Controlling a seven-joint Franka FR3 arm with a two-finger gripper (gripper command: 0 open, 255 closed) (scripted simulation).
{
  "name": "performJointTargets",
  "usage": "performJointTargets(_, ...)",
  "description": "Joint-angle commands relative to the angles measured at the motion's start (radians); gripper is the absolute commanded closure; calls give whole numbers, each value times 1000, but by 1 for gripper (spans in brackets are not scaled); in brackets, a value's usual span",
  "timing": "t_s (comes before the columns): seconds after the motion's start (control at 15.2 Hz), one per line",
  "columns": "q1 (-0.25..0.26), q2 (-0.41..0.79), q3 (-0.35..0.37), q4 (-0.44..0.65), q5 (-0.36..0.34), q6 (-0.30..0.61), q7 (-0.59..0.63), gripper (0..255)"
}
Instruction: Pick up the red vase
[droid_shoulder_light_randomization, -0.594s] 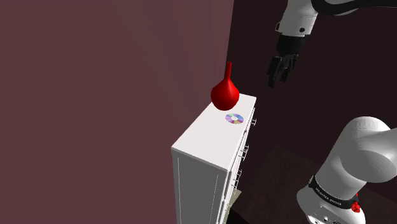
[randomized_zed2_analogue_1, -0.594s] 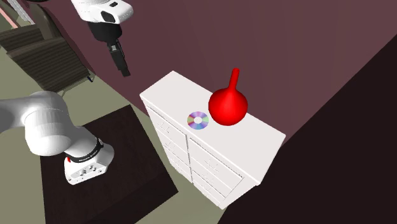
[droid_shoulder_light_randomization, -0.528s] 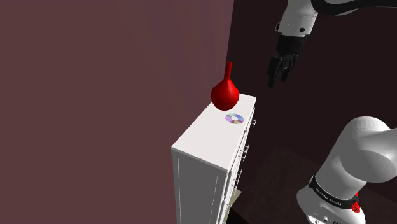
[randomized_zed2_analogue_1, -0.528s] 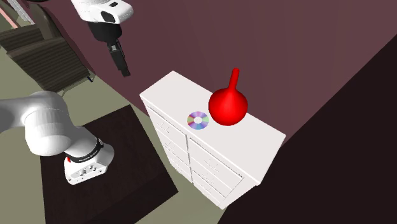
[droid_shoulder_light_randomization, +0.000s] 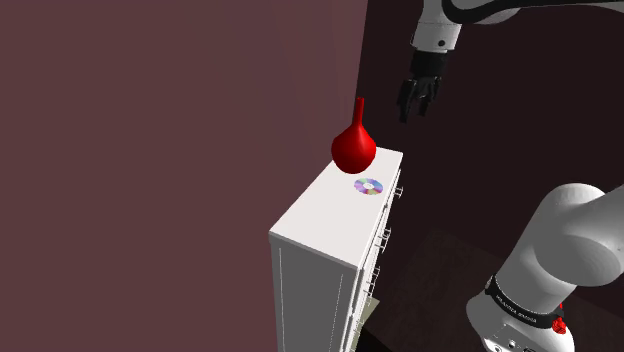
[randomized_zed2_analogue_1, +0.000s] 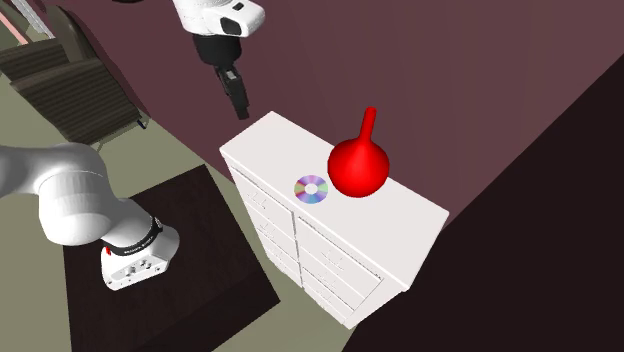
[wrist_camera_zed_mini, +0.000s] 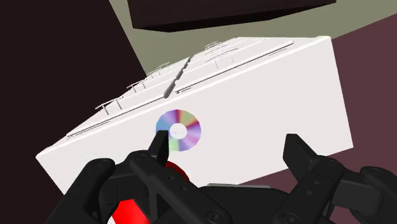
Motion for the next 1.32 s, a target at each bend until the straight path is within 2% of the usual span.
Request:
performJointTargets(0.0, -2, 71, -19, 45, -4, 31, -22, 0)
performJointTargets(0.33, -7, 250, -70, 195, 0, 73, -88, 0)
performJointTargets(0.73, -19, 476, -124, 419, 36, 86, -171, 0)
performJointTargets(1.25, -73, 816, -169, 831, 130, 20, -279, 0)
